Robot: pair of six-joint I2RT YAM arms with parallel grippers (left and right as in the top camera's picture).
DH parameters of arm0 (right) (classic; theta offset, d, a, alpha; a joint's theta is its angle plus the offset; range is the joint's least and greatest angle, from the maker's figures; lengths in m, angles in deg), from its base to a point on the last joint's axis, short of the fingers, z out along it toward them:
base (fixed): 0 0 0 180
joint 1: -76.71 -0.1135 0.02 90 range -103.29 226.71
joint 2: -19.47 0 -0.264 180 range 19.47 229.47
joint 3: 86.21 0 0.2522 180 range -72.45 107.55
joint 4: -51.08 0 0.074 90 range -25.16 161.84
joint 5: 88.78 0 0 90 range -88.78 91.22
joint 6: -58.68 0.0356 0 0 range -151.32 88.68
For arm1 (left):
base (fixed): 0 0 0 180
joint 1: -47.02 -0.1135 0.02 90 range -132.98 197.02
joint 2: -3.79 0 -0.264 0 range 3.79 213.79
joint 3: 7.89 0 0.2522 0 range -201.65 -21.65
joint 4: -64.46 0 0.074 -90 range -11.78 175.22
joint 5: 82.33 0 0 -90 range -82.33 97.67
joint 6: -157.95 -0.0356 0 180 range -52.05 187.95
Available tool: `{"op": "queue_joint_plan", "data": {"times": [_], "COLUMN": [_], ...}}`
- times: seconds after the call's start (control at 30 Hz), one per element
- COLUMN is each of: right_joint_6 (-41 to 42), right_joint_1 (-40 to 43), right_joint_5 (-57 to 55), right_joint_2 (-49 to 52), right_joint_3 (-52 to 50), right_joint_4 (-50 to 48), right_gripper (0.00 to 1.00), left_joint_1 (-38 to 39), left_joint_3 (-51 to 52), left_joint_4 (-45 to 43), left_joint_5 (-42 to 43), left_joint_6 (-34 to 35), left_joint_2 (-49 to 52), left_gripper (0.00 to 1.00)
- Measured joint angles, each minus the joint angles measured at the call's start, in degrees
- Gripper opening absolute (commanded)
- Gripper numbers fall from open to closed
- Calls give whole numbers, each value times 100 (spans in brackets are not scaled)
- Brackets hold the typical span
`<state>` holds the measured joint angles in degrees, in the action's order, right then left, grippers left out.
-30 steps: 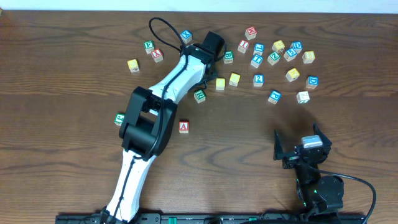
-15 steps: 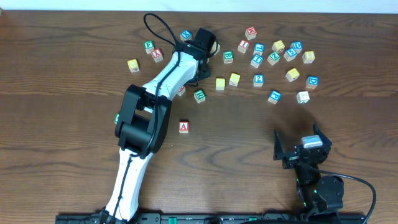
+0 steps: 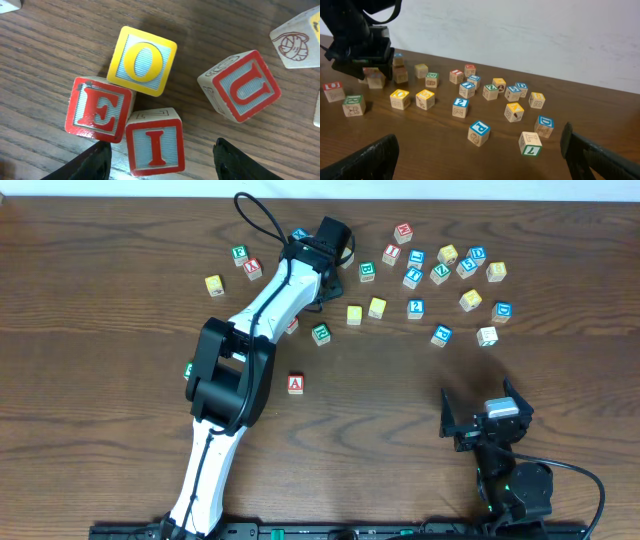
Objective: Spell out AI2
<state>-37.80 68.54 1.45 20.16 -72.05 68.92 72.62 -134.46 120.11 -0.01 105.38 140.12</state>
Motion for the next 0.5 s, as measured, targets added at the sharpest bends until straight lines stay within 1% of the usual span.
{"op": "queue_joint_plan", "data": {"times": [0.5], "right_joint_6": [0], "right_joint_1": [2], "right_joint_5": [0], "right_joint_2": [0], "right_joint_3": [0], "right_joint_4": [0], "right_gripper": [99], "left_joint_1": [13], "left_joint_3": [-4], "left_joint_4": [-92], "left_joint_5": [0], "left_joint_6": [0], "left_joint_2": [0], "left_gripper": [64]}}
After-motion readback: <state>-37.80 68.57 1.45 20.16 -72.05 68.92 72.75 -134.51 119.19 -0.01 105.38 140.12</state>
